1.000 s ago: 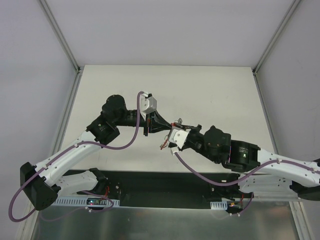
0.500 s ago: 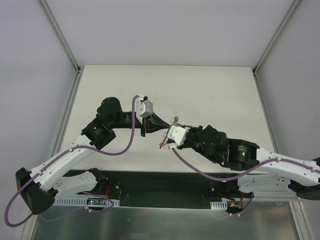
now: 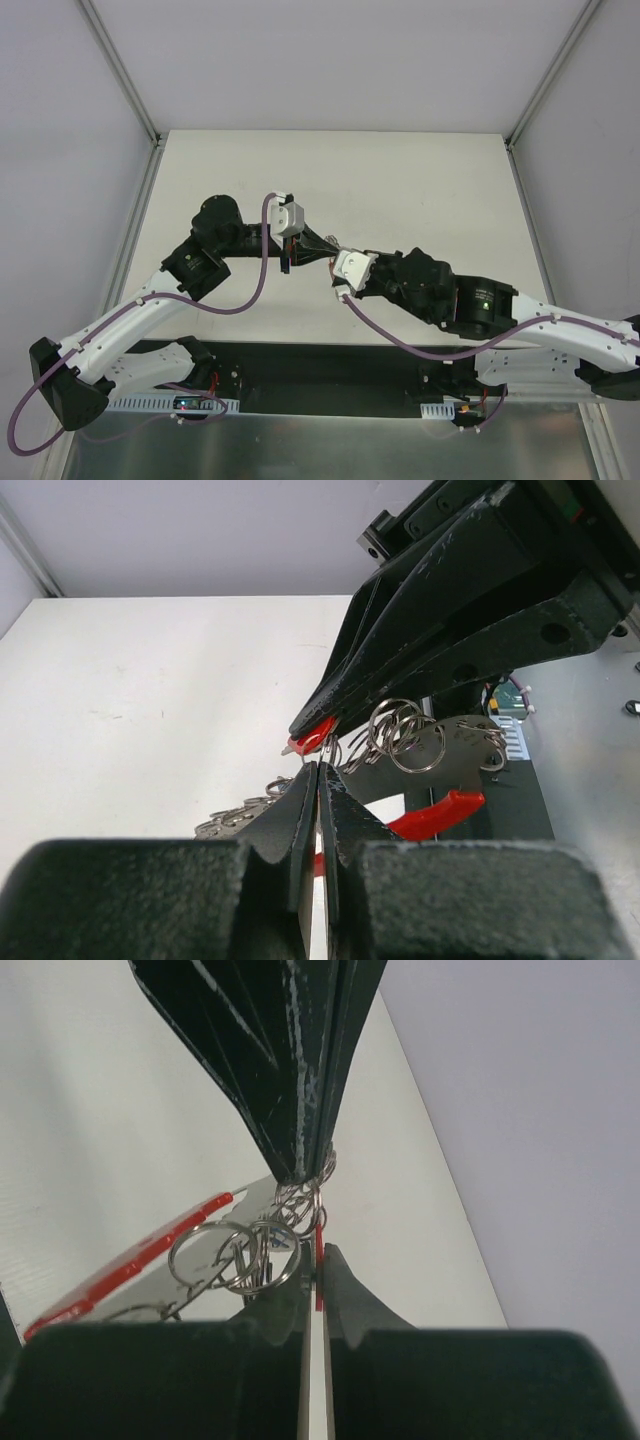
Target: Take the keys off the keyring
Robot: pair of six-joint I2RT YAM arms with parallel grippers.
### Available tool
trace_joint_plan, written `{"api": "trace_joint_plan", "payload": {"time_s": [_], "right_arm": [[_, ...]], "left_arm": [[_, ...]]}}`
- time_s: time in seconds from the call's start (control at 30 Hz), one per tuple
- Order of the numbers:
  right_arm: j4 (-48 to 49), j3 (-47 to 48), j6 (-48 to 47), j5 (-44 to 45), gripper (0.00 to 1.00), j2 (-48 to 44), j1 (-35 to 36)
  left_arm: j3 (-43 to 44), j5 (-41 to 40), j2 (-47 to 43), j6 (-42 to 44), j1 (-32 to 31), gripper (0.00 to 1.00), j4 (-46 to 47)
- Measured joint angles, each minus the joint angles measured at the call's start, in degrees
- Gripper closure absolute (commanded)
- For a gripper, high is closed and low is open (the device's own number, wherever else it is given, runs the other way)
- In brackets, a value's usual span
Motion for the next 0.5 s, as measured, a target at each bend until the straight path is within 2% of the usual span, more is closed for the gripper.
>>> {"api": "trace_joint_plan", "payload": {"time_s": [0.5], "right_arm": [[0.2,3.8,-3.7,0.6,0.99,3.0,-0.4]], "left_arm": [[0.0,-1.4,1.1,1.3,0.0,1.0,-1.7]]}}
